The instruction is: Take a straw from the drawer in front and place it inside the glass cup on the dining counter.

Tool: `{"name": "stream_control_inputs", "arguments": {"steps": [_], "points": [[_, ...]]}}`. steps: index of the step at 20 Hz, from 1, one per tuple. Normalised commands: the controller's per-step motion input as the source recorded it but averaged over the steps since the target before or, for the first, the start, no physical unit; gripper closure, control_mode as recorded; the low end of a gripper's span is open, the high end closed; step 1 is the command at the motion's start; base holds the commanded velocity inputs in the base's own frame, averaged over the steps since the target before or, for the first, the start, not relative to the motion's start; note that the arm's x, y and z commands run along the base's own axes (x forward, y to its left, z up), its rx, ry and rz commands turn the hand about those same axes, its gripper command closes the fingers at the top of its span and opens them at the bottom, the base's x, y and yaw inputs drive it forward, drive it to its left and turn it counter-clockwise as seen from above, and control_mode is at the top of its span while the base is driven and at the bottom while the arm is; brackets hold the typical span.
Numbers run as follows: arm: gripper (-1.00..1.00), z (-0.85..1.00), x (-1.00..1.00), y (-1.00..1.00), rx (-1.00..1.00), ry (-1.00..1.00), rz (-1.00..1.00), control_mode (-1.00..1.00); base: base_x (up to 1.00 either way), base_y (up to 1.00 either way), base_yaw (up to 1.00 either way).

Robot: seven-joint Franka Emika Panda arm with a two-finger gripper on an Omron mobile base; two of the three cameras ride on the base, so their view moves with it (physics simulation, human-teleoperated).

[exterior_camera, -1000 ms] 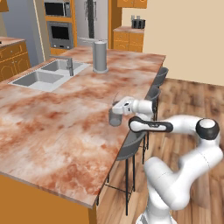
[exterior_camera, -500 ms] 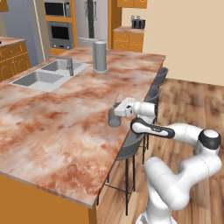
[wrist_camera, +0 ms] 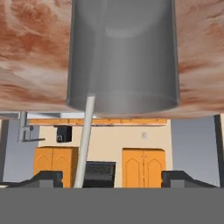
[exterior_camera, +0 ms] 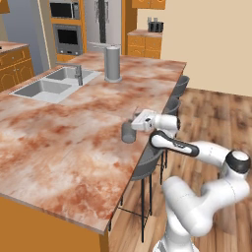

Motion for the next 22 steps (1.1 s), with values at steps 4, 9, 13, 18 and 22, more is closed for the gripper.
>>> {"name": "stream_control_inputs", "arguments": {"steps": [4,9,13,18,22], "points": [[-1.00,0.00,-0.22,-0.09,0.00,0.00,0.02,-1.00,0.00,0.00,0.00],[-1.00,0.00,-0.35,0.00,-0.03,0.00,0.06,-1.00,0.00,0.00,0.00],[-1.00,0.00,-0.45,0.00,-0.03,0.00,0.09,-1.00,0.00,0.00,0.00],[-1.00,0.00,-0.23,-0.07,-0.02,0.02,0.09,-1.00,0.00,0.00,0.00],[-1.00,-0.02,-0.01,-0.15,-0.03,0.07,0.06,-1.00,0.00,0.00,0.00]]}}
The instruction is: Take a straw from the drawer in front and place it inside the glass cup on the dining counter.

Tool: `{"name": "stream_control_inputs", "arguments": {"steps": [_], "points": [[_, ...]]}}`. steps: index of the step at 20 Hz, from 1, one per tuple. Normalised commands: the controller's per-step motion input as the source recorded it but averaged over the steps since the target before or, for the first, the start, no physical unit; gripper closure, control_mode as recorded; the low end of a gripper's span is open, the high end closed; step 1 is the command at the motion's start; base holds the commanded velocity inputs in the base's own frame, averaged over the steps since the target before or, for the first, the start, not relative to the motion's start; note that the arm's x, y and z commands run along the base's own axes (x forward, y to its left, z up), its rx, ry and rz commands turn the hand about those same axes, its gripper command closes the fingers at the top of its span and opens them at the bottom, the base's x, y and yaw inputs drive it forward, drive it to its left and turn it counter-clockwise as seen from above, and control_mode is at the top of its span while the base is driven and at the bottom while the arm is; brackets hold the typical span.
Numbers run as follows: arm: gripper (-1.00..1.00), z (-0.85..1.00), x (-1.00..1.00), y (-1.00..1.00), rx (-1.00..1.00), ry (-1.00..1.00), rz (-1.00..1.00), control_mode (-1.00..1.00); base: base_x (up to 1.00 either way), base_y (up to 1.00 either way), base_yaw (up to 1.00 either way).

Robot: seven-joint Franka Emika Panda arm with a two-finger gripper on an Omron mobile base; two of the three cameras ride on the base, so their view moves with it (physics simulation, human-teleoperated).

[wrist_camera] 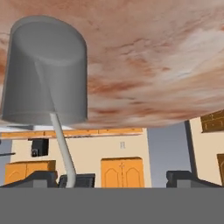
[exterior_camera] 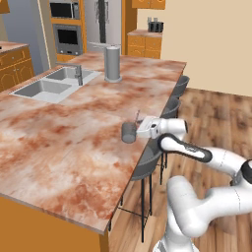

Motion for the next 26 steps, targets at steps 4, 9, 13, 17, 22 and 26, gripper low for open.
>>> {"name": "stream_control_inputs", "arguments": {"steps": [4,9,13,17,22,26], "points": [[-1.00,-0.07,0.00,-0.06,-0.10,0.13,0.05,-1.00,0.00,0.00,0.00],[-1.00,0.00,-0.01,-0.26,-0.07,0.07,0.06,-1.00,0.00,0.00,0.00],[-1.00,0.11,-0.23,-0.52,-0.01,0.00,0.04,-1.00,0.00,0.00,0.00],[-1.00,0.34,-0.52,-0.60,0.00,0.00,0.03,-1.00,0.00,0.00,0.00],[-1.00,0.71,-0.65,-0.39,-0.05,0.00,0.01,-1.00,0.00,0.00,0.00],[-1.00,1.00,-0.61,0.00,-0.19,0.04,0.01,-1.00,0.00,0.00,0.00]]}}
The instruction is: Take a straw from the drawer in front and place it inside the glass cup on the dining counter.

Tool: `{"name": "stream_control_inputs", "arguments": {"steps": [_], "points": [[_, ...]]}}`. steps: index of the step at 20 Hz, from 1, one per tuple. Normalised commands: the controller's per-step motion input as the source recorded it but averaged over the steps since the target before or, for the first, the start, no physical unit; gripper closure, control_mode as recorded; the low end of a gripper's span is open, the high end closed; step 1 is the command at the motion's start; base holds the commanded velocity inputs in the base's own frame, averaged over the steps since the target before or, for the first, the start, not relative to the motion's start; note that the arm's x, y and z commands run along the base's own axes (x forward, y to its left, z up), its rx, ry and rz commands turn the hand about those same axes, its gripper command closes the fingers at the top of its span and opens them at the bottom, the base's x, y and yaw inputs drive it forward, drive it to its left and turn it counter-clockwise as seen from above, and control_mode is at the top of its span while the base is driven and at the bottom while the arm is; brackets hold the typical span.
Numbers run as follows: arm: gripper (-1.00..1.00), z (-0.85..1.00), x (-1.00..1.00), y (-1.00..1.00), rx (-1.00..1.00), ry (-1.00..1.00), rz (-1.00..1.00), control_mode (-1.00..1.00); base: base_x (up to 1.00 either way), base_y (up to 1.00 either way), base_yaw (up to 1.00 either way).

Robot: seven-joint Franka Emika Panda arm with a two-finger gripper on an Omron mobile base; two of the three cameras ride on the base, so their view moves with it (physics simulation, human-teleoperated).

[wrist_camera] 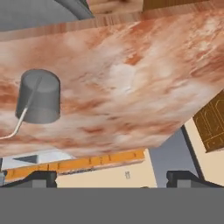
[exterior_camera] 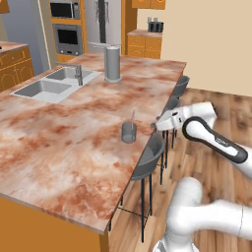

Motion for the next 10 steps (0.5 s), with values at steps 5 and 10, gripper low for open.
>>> {"name": "stream_control_inputs", "arguments": {"steps": [5,10], "points": [[-1.00,1.00,-0.71,0.26,-0.31,0.03,0.01,-1.00,0.00,0.00,0.00],[-1.00,0.86,-0.56,0.92,-0.50,0.11,0.07,-1.00,0.00,0.00,0.00]]}}
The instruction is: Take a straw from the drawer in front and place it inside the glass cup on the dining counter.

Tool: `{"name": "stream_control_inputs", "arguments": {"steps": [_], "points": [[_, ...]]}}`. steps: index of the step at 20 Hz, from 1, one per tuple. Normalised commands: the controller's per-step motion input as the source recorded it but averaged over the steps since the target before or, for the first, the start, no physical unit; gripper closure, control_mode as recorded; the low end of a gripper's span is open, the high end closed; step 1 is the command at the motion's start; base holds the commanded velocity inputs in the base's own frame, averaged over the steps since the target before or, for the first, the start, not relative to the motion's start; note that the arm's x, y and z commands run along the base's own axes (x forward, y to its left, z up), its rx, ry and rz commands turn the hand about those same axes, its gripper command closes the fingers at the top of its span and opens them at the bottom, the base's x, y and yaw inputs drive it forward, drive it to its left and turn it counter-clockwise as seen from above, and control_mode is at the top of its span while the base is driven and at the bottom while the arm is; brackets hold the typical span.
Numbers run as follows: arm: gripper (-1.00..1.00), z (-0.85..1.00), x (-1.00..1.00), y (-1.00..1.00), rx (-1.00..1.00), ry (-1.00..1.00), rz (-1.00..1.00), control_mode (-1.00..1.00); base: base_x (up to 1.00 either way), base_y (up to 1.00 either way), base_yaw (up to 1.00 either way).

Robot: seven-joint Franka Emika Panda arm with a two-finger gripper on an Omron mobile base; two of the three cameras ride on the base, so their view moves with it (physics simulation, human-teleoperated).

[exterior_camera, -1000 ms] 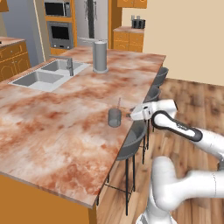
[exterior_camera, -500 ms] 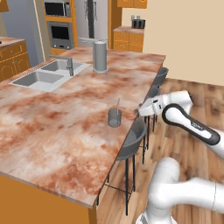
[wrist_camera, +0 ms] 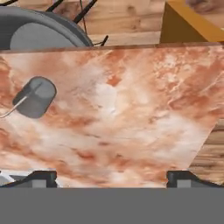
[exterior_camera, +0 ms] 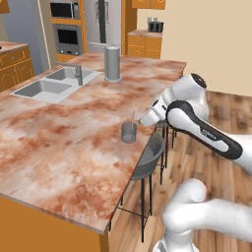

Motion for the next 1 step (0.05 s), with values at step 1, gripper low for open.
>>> {"name": "stream_control_inputs", "arguments": {"steps": [1], "points": [[-1.00,0.51,-0.28,1.00,-0.59,0.21,0.14,-1.00,0.00,0.00,0.00]]}}
